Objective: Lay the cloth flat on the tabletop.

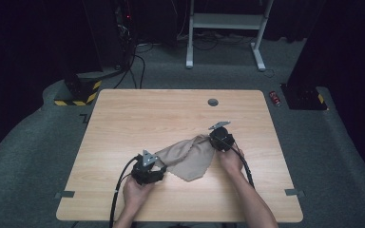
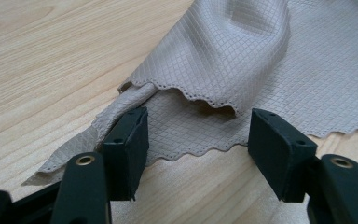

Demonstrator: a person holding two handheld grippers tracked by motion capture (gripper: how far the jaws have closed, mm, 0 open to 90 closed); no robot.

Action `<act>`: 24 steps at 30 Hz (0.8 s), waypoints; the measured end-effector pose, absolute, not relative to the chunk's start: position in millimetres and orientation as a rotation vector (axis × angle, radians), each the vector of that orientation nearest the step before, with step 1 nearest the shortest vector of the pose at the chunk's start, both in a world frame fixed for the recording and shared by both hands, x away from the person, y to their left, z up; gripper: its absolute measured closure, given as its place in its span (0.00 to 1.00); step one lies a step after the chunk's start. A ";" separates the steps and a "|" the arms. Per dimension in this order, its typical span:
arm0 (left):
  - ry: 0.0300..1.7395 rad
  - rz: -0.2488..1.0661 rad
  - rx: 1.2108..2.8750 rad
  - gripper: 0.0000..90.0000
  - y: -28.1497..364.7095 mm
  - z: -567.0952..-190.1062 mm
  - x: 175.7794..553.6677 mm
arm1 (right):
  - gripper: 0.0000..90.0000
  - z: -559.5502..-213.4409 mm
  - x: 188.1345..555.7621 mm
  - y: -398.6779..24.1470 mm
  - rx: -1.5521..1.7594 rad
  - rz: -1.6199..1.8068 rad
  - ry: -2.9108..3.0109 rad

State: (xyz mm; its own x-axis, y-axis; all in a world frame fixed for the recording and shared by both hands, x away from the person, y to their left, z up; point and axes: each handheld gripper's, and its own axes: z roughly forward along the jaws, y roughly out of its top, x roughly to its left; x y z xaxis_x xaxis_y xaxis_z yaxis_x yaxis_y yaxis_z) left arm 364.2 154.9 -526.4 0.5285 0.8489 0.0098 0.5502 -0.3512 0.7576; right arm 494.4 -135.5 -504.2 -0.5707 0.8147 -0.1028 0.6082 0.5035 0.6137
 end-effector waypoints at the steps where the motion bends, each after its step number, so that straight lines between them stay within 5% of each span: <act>1: 1.133 0.531 2.049 0.43 155.1 -526.3 364.2 | 0.92 -502.0 494.5 -136.4 1.197 0.771 2.359; 10: 1.063 0.509 2.027 0.52 147.6 -507.2 356.7 | 0.85 -488.1 444.8 -138.9 1.097 0.974 2.362; 24: 1.001 0.592 2.249 0.52 105.8 -505.5 392.6 | 0.76 -512.9 403.6 -101.1 0.949 1.040 2.510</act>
State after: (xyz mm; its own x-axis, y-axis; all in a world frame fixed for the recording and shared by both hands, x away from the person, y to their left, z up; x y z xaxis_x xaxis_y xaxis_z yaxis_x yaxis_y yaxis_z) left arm 392.6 105.8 -505.5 0.6159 0.7731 0.1517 0.5054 -0.5355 0.6766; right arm 403.6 -101.1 -512.9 -0.7517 0.6594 0.0072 0.4713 0.5296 0.7052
